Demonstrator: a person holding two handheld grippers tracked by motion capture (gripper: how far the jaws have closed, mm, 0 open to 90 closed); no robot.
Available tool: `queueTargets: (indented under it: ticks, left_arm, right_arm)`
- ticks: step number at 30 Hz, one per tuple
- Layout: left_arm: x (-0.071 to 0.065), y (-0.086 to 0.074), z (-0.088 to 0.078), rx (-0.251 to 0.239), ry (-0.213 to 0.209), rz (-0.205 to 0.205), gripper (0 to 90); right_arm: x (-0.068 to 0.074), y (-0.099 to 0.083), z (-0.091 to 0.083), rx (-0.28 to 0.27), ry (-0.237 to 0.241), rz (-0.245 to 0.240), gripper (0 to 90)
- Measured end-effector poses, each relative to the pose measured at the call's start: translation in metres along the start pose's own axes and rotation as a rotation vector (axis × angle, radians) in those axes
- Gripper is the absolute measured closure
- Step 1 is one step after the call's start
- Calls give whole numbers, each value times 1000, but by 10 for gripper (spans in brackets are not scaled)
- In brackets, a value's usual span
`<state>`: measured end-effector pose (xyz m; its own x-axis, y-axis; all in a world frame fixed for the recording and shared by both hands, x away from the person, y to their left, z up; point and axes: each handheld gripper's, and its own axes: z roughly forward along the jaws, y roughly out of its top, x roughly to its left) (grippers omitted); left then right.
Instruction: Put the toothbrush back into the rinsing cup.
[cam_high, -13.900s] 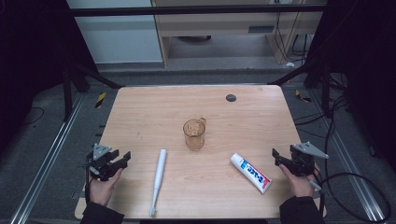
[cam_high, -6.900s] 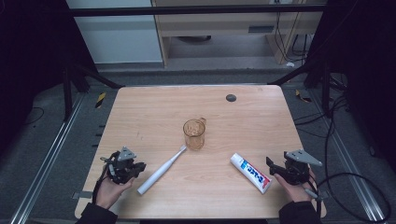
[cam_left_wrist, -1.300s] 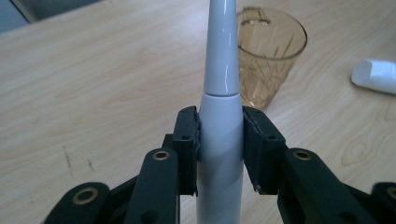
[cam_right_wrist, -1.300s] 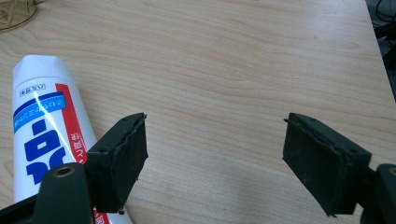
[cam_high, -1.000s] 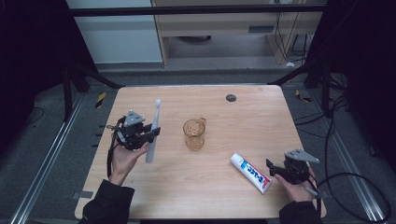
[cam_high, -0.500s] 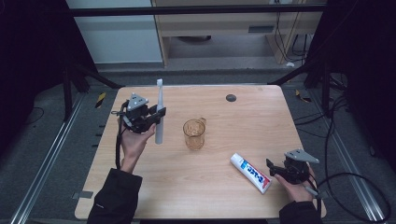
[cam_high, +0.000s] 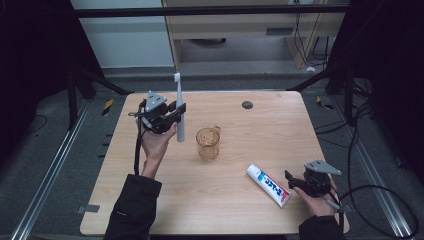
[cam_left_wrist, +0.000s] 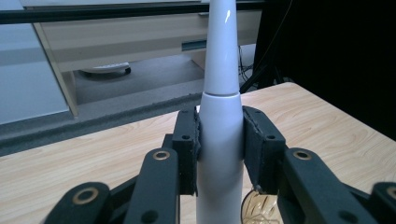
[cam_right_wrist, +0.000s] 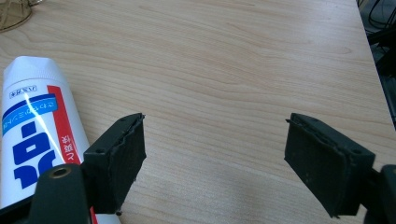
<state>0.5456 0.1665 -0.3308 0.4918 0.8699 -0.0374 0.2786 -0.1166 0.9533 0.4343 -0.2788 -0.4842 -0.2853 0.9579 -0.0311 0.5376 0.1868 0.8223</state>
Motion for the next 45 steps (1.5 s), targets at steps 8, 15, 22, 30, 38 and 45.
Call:
queueTargets:
  ticks: [8,15,22,30,38,45]
  left_arm:
    - [-8,7,8,-53,-17,-11,676]
    - [-16,9,15,-89,-33,-25,676]
    - [-26,6,22,-99,-44,-9,676]
    - [-33,-2,31,-103,-67,-10,676]
    - [-35,-14,37,-89,-85,-17,675]
    - [-36,-26,41,-69,-95,-12,676]
  right_arm:
    - [0,0,0,-2,-2,-3,203]
    - [-1,0,0,-5,-4,-6,202]
    - [-1,0,0,-7,-5,-10,202]
    - [0,0,-1,-7,-5,-9,202]
    - [0,-1,0,-5,-7,-8,202]
    - [0,-1,0,-6,-5,-11,202]
